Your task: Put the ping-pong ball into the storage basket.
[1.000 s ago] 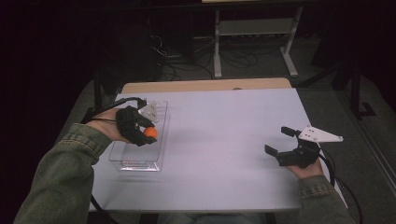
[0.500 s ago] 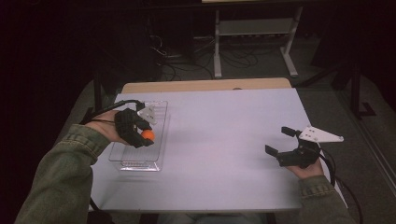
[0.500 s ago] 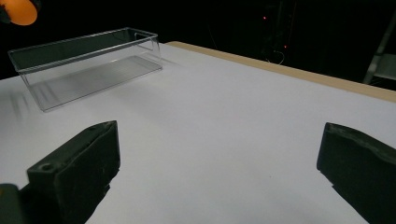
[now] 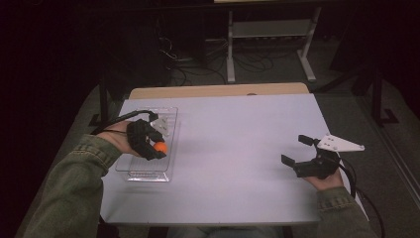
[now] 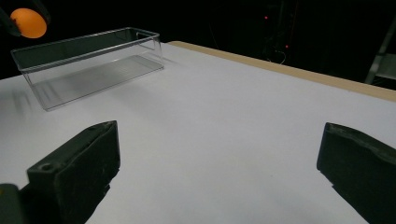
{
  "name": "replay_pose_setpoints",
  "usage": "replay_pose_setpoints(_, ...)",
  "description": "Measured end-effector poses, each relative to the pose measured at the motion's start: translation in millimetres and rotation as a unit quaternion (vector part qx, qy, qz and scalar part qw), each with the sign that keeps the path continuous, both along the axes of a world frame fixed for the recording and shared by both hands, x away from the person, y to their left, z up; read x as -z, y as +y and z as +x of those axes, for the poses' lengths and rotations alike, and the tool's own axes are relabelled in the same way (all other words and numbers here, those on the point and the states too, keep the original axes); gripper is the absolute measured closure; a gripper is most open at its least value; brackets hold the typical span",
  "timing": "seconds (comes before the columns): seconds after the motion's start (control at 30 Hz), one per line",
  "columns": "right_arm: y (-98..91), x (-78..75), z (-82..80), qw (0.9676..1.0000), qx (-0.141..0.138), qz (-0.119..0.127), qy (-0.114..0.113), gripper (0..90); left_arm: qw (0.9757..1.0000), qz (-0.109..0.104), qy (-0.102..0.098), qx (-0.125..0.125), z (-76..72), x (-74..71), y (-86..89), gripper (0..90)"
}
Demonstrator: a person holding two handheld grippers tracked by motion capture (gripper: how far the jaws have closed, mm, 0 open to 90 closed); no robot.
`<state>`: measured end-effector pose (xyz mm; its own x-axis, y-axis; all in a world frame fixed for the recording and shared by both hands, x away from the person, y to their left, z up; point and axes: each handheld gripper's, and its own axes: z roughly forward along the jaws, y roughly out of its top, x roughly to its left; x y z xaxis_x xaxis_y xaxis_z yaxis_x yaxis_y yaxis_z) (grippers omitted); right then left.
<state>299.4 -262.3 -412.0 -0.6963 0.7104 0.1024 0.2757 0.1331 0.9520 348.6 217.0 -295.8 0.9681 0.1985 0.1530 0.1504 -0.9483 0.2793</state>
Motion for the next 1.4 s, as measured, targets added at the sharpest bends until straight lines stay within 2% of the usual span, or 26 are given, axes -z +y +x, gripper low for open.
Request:
replay_pose_setpoints(0.27,-0.5,0.0,-0.3,1.0,0.001,0.001,0.002,0.0,0.9999,0.005,0.009,-0.005,1.4,10.6,2.8,50.5)
replay_pose_setpoints(0.43,-0.2,0.2,-0.2,1.0,0.0,0.0,0.002,0.0,0.9999,0.007,0.007,0.008,-0.2,14.9,0.6,50.5)
replay_pose_setpoints(0.77,-1.2,0.4,-0.1,1.0,-0.001,-0.001,0.002,0.0,0.9998,0.01,0.018,0.003,1.7,29.7,4.9,50.5)
replay_pose_setpoints(1.0,-1.4,0.9,0.3,1.0,-0.002,-0.002,0.003,0.0,0.9995,0.02,0.022,0.007,3.2,37.0,5.0,50.5)
replay_pose_setpoints(1.13,-1.4,1.2,0.5,1.0,-0.001,-0.002,0.005,0.0,0.9995,0.015,0.025,0.009,5.4,43.1,6.1,50.4)
replay_pose_setpoints(1.4,-1.5,1.0,0.4,1.0,-0.002,-0.002,0.005,0.0,0.9993,0.016,0.035,-0.002,9.6,55.6,9.8,50.3)
